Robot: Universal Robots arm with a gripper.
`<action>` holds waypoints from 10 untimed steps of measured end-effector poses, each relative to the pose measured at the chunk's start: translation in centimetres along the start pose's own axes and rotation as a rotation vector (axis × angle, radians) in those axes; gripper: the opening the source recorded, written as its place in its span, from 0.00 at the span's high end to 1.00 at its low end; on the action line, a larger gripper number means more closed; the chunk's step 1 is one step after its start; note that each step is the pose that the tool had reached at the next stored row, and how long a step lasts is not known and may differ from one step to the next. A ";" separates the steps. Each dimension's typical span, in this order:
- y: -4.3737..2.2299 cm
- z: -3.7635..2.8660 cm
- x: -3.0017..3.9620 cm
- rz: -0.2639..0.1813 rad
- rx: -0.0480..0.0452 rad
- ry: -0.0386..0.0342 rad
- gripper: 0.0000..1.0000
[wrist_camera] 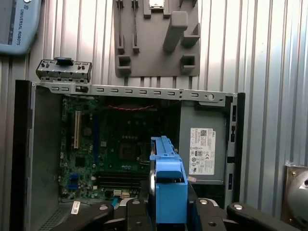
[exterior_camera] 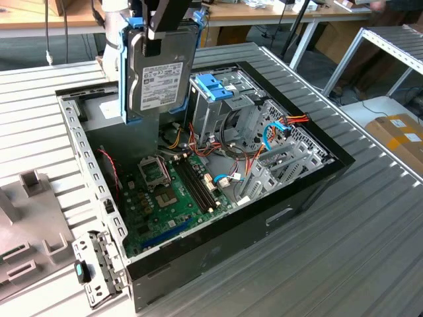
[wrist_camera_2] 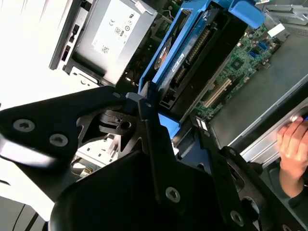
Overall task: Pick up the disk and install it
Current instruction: 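Pick up the disk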
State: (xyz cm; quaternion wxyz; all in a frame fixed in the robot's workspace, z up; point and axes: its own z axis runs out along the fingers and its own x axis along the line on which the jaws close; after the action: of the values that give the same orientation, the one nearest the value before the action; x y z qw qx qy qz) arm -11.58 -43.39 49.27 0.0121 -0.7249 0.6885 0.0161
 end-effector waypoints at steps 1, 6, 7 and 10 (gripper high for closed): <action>-0.37 0.01 0.23 0.000 0.0000 0.0003 0.63; -1.33 0.04 0.83 0.001 -0.0001 0.0009 0.63; -1.61 0.05 1.01 0.001 -0.0001 0.0011 0.63; -2.41 0.08 1.57 0.002 0.0000 0.0015 0.63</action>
State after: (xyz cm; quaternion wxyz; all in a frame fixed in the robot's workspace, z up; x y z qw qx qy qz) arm -9.09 -44.83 49.12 0.0115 -0.7241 0.6894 0.0156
